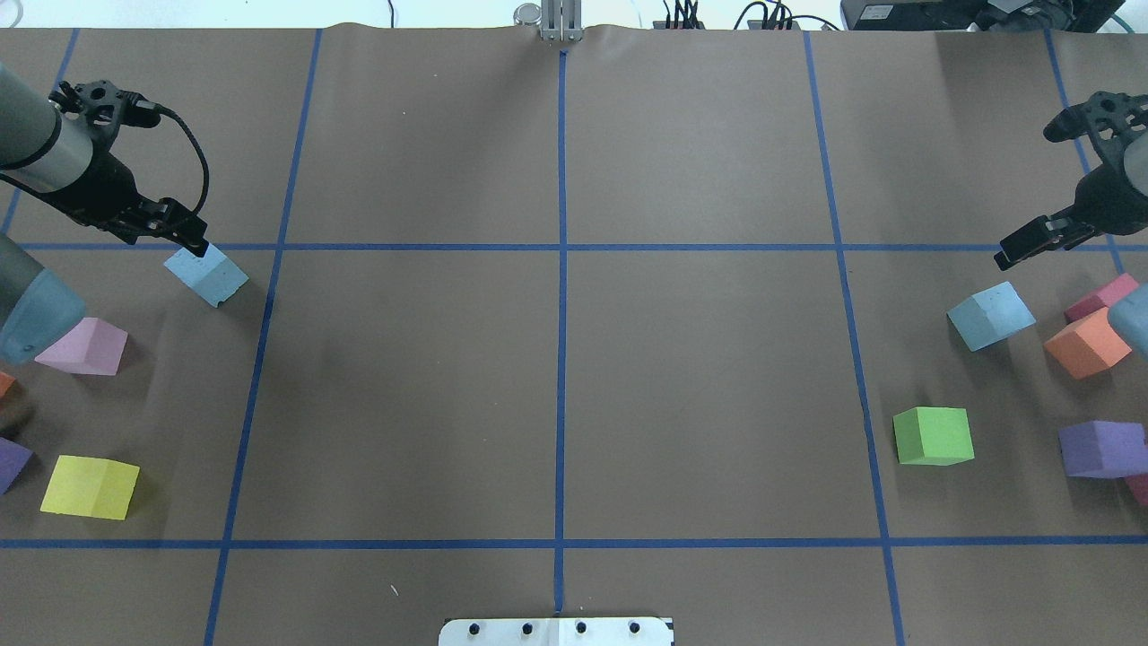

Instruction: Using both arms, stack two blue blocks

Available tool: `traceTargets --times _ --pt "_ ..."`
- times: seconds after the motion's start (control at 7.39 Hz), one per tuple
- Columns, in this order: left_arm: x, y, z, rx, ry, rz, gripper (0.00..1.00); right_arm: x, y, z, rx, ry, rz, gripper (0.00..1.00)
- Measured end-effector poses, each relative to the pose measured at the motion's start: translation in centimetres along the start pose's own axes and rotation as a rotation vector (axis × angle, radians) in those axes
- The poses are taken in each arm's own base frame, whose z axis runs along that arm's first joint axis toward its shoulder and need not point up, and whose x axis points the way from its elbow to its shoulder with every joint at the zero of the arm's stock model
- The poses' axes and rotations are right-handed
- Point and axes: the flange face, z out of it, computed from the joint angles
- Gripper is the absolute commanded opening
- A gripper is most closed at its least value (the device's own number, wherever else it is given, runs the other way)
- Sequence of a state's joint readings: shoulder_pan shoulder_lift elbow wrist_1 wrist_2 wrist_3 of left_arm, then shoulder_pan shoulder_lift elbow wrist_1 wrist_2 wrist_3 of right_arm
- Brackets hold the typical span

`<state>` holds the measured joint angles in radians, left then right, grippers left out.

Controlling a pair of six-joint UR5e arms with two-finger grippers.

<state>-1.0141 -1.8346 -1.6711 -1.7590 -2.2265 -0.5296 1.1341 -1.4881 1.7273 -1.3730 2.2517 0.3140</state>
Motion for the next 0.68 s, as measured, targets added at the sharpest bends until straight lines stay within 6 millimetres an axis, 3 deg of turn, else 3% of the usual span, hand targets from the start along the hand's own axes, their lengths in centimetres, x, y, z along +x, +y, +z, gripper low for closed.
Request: traceTargets --times 0.41,0.68 --pt "0.9 -1.1 0.2 0.001 -0.004 0.067 0.99 -0.9 0.8 1.8 0.026 0.012 0.011 0.98" --pt "1.1 -1.3 0.2 0.002 -0.003 0.072 0.99 0.0 2.3 3.0 0.035 0.012 0.003 0.98"
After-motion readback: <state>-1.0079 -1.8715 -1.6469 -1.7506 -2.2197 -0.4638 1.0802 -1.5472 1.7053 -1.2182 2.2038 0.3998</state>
